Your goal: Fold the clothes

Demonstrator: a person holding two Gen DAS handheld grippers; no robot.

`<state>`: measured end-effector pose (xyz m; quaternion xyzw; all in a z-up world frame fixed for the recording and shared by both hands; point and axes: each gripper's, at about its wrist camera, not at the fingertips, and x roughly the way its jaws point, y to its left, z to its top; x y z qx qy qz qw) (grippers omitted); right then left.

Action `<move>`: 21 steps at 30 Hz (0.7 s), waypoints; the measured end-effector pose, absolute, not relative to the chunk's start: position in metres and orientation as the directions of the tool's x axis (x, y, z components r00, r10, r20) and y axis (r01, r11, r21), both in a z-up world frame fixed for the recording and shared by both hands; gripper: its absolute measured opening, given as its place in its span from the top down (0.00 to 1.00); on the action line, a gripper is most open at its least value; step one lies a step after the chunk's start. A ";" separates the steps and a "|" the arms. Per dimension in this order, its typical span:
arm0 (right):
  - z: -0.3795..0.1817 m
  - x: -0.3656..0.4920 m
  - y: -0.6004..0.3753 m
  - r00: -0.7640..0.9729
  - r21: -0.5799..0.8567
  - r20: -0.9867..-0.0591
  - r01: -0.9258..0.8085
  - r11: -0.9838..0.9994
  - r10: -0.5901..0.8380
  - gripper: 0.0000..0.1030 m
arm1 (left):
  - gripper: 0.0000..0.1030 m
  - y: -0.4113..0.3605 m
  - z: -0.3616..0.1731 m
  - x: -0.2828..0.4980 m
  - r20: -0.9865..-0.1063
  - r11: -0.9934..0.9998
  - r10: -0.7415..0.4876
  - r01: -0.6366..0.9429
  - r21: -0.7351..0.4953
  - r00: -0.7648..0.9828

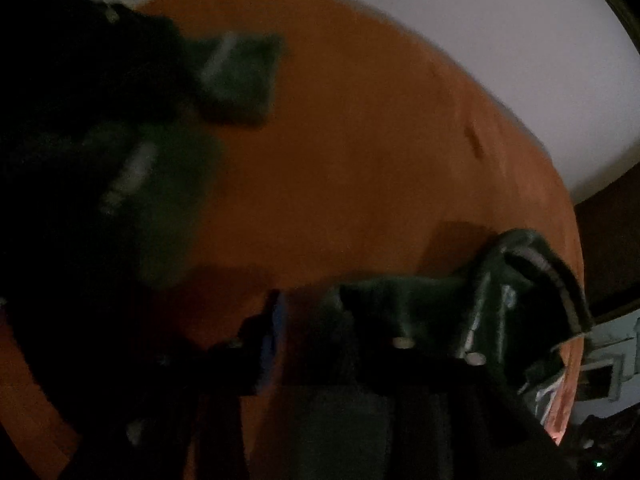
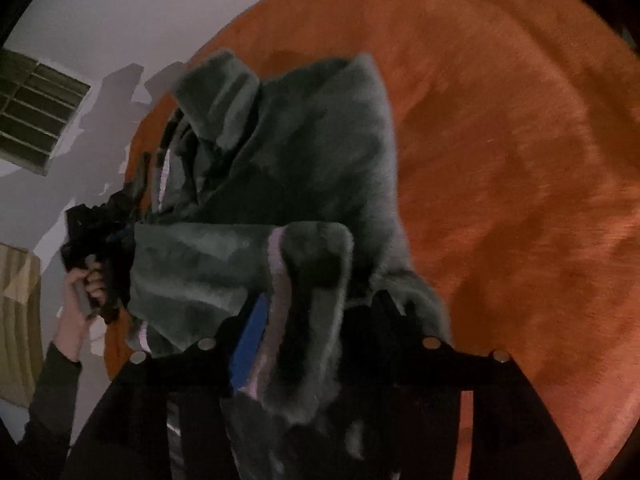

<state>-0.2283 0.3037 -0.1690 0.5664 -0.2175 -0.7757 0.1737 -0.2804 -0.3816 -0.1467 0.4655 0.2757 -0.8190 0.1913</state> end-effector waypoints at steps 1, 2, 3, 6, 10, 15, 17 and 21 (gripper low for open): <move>-0.166 -0.222 0.308 -0.304 0.535 -0.800 0.025 -0.844 -0.517 0.48 | 0.50 -0.378 -0.138 -0.268 -0.864 -0.783 -0.077 0.566 -0.256 -0.498; -0.162 -0.216 0.313 -0.309 0.537 -0.798 0.026 -0.843 -0.517 0.48 | 0.49 -0.375 -0.130 -0.257 -0.859 -0.792 -0.095 0.561 -0.241 -0.503; -0.161 -0.209 0.316 -0.309 0.537 -0.798 0.024 -0.843 -0.517 0.48 | 0.48 -0.368 -0.127 -0.243 -0.851 -0.802 -0.071 0.537 -0.261 -0.520; -0.160 -0.196 0.327 -0.293 0.534 -0.803 0.031 -0.845 -0.519 0.48 | 0.47 -0.337 -0.129 -0.209 -0.832 -0.840 0.059 0.422 -0.340 -0.552; -0.158 -0.183 0.331 -0.269 0.440 -0.851 0.100 -0.892 -0.450 0.48 | 0.47 -0.288 -0.153 -0.206 -0.852 -0.889 0.100 0.338 -0.309 -0.514; -0.162 -0.179 0.326 -0.236 0.446 -0.859 0.093 -0.890 -0.455 0.47 | 0.45 -0.275 -0.201 -0.214 -0.917 -0.921 -0.023 0.365 -0.136 -0.399; -0.170 -0.178 0.323 -0.219 0.440 -0.869 0.070 -0.895 -0.444 0.46 | 0.41 -0.296 -0.212 -0.207 -0.917 -0.877 -0.013 0.445 -0.181 -0.398; -0.180 -0.176 0.327 -0.192 0.416 -0.891 0.017 -0.909 -0.411 0.46 | 0.41 -0.329 -0.196 -0.160 -0.830 -0.700 0.175 0.527 -0.483 -0.529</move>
